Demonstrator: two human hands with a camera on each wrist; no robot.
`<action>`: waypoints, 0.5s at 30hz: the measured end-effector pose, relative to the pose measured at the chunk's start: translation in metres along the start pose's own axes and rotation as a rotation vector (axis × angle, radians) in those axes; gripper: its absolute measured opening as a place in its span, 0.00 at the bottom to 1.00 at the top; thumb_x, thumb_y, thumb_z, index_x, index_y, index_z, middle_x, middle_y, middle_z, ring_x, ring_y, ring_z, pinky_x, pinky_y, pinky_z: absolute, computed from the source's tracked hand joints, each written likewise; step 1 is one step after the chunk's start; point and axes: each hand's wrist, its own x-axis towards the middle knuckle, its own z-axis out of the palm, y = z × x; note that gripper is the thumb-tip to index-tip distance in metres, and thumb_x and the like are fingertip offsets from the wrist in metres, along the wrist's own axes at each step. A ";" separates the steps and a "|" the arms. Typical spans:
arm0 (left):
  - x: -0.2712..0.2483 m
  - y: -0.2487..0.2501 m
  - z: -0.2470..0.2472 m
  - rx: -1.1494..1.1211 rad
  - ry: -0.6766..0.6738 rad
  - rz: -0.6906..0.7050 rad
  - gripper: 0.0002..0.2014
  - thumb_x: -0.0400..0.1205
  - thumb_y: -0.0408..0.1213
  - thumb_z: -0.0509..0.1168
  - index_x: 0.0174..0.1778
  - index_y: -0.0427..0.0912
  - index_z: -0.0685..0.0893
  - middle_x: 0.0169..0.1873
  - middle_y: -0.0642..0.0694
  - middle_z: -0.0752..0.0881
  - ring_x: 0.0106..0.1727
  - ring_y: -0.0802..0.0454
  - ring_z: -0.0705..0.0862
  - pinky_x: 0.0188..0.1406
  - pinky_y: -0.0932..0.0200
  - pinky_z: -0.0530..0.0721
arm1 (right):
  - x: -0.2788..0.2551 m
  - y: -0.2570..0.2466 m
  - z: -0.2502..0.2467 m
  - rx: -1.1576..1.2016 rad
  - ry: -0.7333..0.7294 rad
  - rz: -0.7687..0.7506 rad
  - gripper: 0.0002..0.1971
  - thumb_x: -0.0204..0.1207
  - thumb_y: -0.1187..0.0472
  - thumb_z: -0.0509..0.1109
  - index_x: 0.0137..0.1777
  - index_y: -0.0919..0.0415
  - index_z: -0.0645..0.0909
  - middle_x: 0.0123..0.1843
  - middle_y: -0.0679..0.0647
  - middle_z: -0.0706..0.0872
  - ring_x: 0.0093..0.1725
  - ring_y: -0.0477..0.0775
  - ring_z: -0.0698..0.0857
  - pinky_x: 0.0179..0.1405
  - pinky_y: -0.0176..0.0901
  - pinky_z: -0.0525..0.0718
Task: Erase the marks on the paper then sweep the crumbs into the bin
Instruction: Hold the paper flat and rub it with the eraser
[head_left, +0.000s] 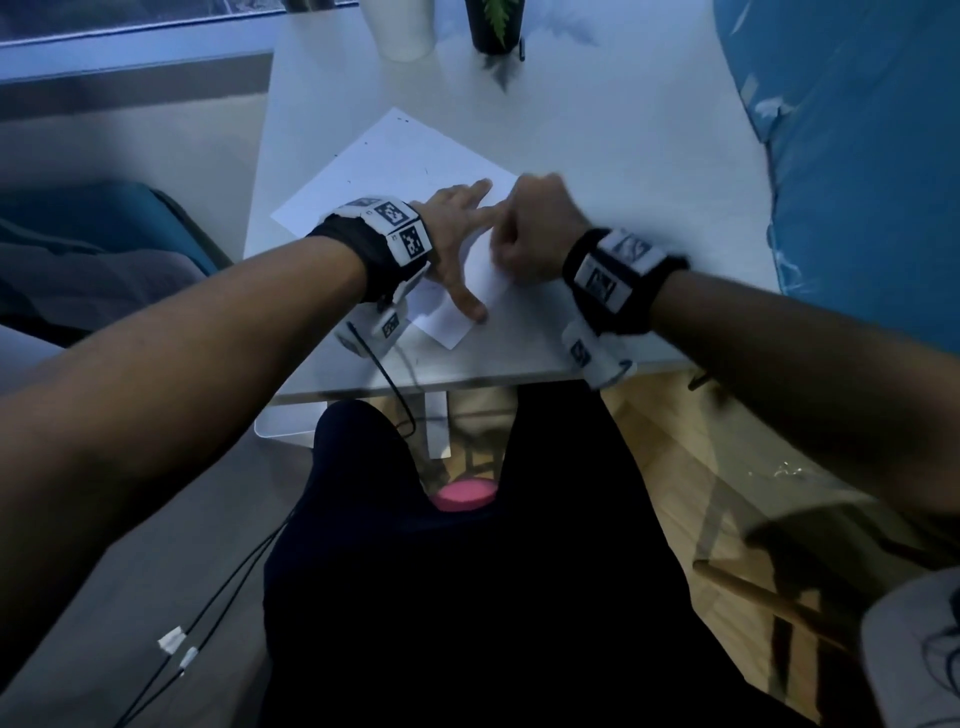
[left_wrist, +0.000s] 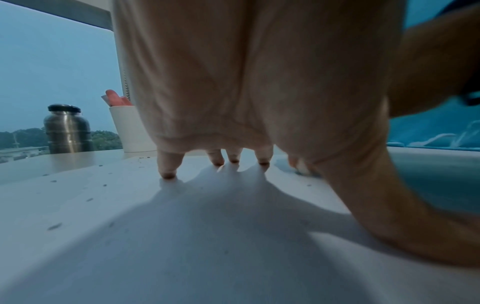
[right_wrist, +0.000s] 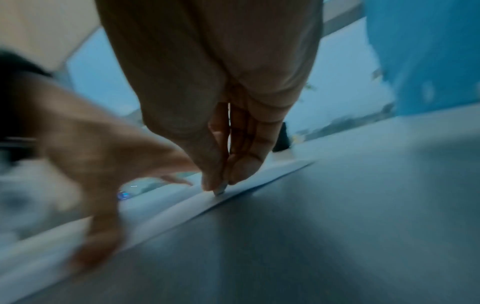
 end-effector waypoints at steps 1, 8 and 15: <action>0.000 0.000 0.001 0.002 -0.005 0.002 0.73 0.53 0.69 0.80 0.85 0.61 0.38 0.86 0.48 0.37 0.86 0.41 0.41 0.81 0.31 0.54 | -0.011 -0.005 0.007 0.022 -0.063 -0.064 0.11 0.70 0.63 0.66 0.41 0.71 0.85 0.46 0.65 0.90 0.43 0.64 0.86 0.47 0.43 0.82; 0.001 0.000 0.000 -0.002 -0.005 0.000 0.71 0.56 0.66 0.81 0.85 0.62 0.37 0.86 0.48 0.37 0.86 0.44 0.40 0.82 0.34 0.52 | 0.015 0.025 -0.014 0.063 0.112 0.129 0.16 0.68 0.60 0.64 0.42 0.72 0.89 0.43 0.65 0.91 0.45 0.66 0.89 0.48 0.43 0.85; 0.004 -0.002 0.002 -0.013 -0.009 0.014 0.72 0.53 0.67 0.82 0.84 0.66 0.38 0.86 0.49 0.37 0.86 0.44 0.40 0.79 0.28 0.56 | 0.014 0.016 -0.015 0.066 0.017 0.074 0.15 0.66 0.58 0.67 0.40 0.69 0.90 0.39 0.64 0.91 0.39 0.68 0.86 0.41 0.41 0.83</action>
